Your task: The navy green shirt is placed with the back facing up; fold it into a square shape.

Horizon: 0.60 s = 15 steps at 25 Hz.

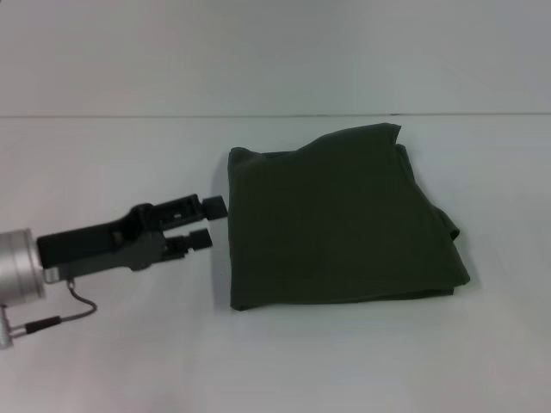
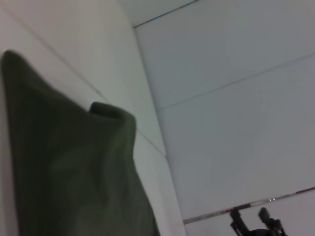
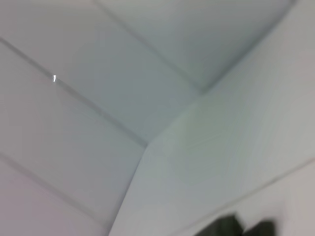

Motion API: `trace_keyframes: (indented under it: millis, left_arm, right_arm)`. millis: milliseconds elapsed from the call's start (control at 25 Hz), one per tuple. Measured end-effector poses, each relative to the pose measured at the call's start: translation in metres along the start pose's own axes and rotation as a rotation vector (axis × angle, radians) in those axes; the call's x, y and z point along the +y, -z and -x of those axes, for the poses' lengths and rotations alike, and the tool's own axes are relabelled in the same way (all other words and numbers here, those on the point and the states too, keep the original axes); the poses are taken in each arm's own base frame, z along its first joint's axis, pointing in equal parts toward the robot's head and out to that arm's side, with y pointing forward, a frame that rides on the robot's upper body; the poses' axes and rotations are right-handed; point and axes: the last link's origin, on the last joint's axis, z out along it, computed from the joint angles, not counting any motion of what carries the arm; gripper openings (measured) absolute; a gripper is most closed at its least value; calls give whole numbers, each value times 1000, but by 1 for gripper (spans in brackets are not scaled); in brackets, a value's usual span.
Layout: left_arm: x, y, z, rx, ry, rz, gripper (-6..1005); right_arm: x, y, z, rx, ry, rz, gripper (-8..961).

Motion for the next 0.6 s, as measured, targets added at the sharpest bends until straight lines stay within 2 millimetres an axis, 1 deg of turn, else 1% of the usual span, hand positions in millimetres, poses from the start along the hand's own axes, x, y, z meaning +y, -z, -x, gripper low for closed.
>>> trace_keyframes:
  millis: [80,160,480,600]
  left_arm:
    - [-7,-6,4,-3,65,-26,867]
    - [-12,-9,8,-6,124,-55,866]
    - [-35,-9,25,-11,315,-158,864]
    - [-42,-11,29,-12,341,-189,863]
  right_arm:
    - [-2,5,6,-47,-2,-12,665]
    - [-2,6,10,-72,-4,-8,751]
    - [3,0,17,-133,-8,28,915]
    - [4,-2,17,-142,-7,36,912]
